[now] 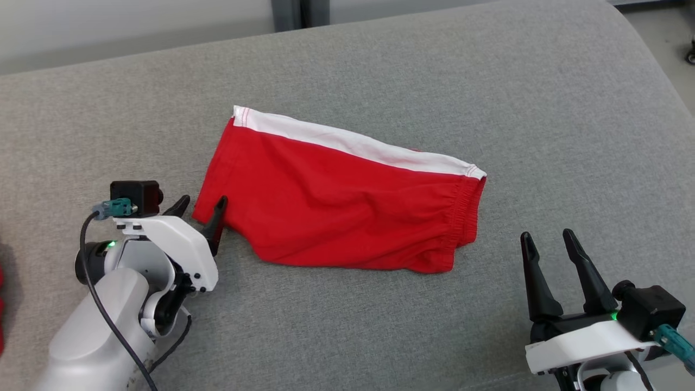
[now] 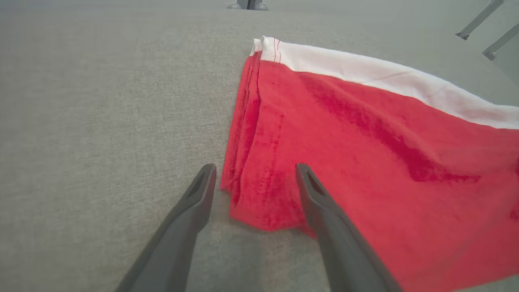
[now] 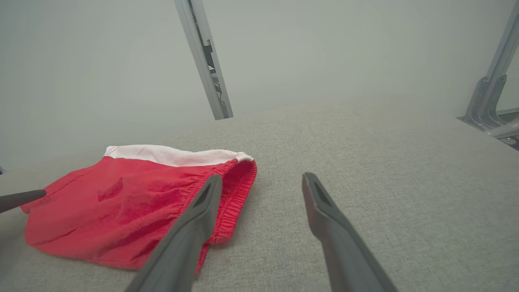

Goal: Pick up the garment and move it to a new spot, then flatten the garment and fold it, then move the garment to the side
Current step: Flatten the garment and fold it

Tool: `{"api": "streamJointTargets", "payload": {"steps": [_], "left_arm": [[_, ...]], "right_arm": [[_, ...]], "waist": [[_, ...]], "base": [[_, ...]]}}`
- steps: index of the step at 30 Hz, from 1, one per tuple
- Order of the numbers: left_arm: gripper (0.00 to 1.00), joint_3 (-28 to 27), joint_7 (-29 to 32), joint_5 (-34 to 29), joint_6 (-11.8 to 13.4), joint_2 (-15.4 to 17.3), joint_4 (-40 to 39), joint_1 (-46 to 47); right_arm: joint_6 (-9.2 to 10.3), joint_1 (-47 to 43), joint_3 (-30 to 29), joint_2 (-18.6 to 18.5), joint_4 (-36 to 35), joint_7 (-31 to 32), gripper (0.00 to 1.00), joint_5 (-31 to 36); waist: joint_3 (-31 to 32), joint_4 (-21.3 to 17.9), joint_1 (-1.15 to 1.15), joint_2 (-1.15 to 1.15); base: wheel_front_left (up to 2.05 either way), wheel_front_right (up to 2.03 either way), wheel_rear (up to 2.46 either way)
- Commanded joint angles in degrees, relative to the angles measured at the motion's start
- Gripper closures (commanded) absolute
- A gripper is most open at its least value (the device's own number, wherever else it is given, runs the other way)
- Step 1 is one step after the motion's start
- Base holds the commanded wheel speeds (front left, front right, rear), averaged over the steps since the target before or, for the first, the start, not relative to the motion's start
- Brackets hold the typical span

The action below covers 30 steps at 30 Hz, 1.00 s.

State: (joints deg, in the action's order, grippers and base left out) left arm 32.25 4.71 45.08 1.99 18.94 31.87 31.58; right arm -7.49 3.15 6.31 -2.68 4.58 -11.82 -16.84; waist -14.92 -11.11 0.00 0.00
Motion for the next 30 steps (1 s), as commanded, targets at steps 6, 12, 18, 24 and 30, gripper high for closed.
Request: {"api": "streamJointTargets", "payload": {"steps": [6,12,18,24,30], "left_arm": [[0.00,-0.36,1.59,2.24,-2.60,-1.42,8.40,2.75],[1.00,-0.22,2.78,4.95,-5.91,-4.06,12.02,2.93],[1.00,-1.68,-1.87,6.56,-7.44,-5.10,11.98,2.62],[1.00,-3.03,-7.55,7.26,-6.69,-6.13,10.07,-2.05],[1.00,-2.81,-10.83,6.56,-4.34,-5.85,5.13,-8.03]], "right_arm": [[-0.01,1.32,0.16,-0.25,1.54,-1.41,0.00,-1.31],[-0.01,1.95,0.35,-0.27,2.41,-1.93,0.00,-1.95],[-0.01,1.77,-0.23,-0.27,2.91,-2.06,0.00,-1.90],[-0.01,0.57,-0.79,-0.29,3.20,-1.38,0.00,-1.26],[-0.01,-0.15,-1.60,-0.28,2.39,0.00,0.00,-0.15]], "waist": [[-1.54,-1.37,0.00,0.00],[-1.36,-0.75,0.00,0.00],[-0.71,0.48,0.00,0.00],[0.98,2.64,0.00,0.00],[2.26,5.81,0.00,0.00]], "base": [[0.00,0.00,0.00],[0.00,0.00,0.00],[0.00,0.00,0.00],[0.00,0.00,0.00],[0.00,0.00,0.00]]}}
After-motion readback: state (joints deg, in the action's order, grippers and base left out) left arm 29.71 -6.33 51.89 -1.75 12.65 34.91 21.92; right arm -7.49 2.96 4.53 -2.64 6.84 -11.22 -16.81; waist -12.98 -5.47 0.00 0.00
